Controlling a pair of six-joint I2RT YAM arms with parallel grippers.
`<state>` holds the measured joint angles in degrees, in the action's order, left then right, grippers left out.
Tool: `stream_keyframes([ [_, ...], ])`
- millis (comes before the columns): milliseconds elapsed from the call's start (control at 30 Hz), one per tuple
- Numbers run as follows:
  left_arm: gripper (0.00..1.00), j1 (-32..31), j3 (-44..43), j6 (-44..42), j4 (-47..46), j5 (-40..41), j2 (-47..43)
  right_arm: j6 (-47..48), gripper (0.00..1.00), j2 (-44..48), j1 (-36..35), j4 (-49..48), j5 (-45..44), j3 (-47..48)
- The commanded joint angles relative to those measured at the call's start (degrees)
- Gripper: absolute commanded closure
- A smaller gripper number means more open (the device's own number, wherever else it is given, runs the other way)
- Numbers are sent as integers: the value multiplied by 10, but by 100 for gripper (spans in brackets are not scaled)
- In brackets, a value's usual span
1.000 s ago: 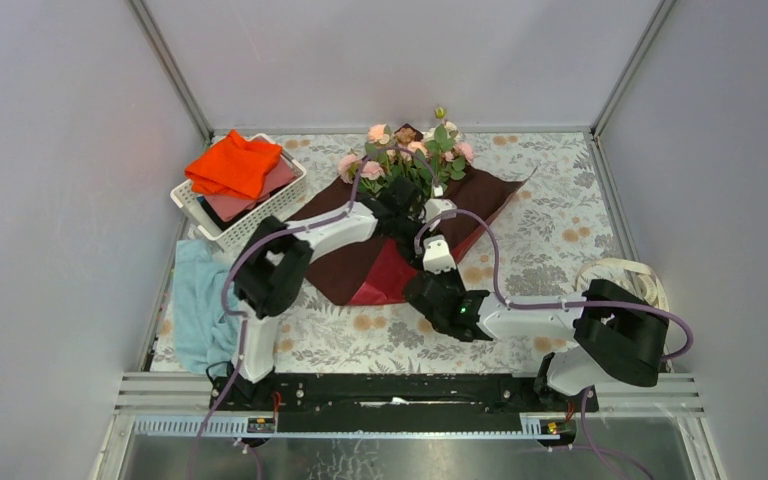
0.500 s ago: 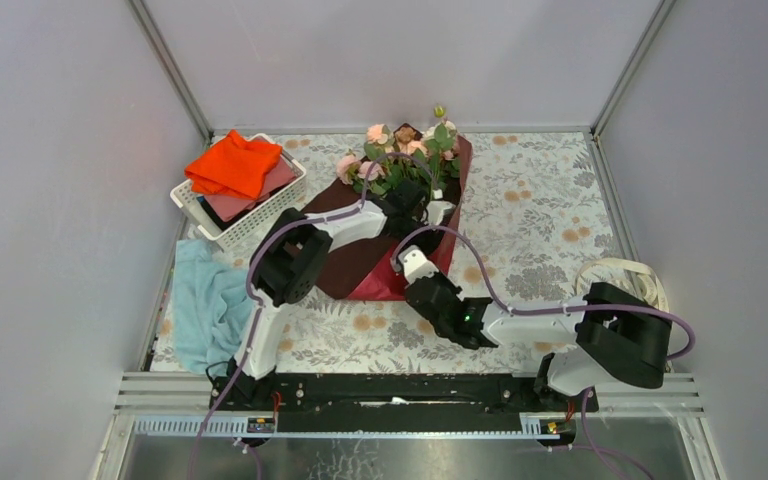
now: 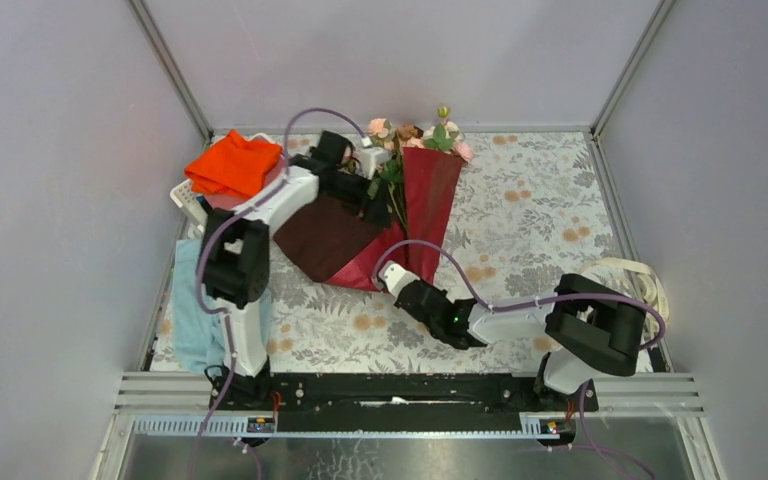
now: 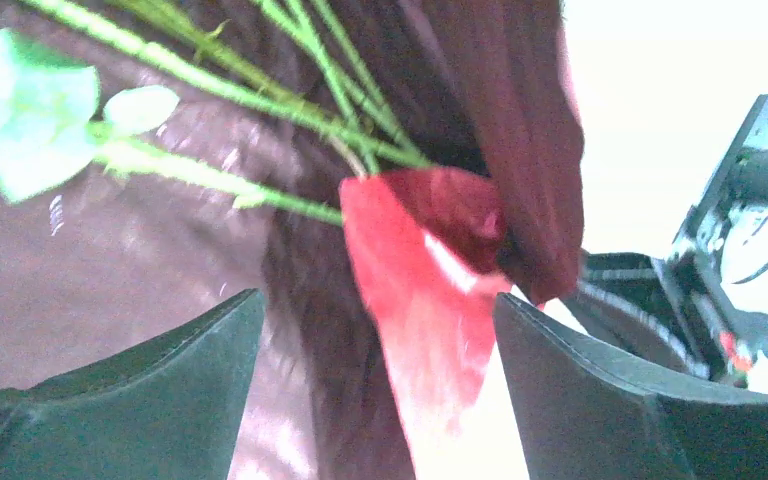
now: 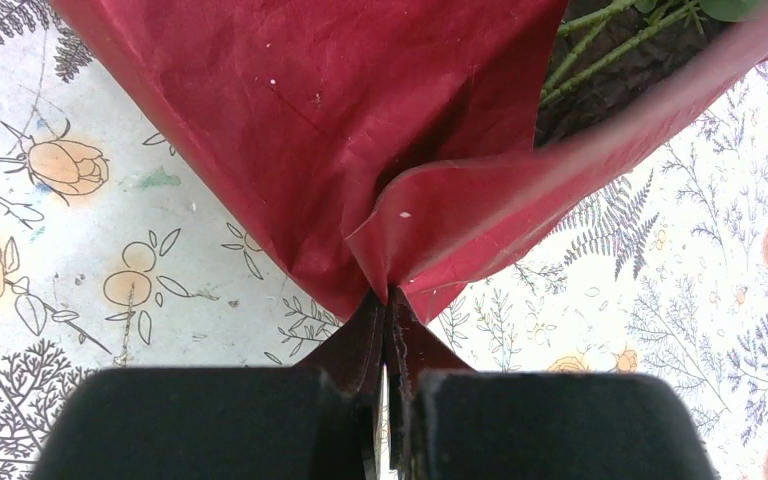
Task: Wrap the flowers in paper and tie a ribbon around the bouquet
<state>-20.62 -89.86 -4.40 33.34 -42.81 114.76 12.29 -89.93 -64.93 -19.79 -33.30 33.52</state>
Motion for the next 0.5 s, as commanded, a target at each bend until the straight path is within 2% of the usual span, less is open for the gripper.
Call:
stream_keyframes([
  [0, 7, 32, 60, -144, 120, -15, -74, 3, 100, 2, -6, -5, 9, 24],
  [67, 2, 38, 97, -203, 153, -11, -91, 11, 100, 4, -7, -2, 7, 29],
  [133, 1, 39, 139, -217, 147, 4, -107, 22, 100, 3, -7, 0, 8, 33],
  [267, 2, 40, 191, -178, 74, 70, -107, 45, 100, -6, -7, 7, 5, 48],
  [333, 5, 40, 203, -159, 46, 81, -92, 54, 100, -9, -6, 10, 2, 55],
  [367, 10, 40, 203, -152, 40, 78, -81, 57, 100, -8, -6, 10, 2, 58],
  [467, 44, 39, 201, -139, 41, 46, -51, 62, 100, -3, -6, 16, 5, 69],
])
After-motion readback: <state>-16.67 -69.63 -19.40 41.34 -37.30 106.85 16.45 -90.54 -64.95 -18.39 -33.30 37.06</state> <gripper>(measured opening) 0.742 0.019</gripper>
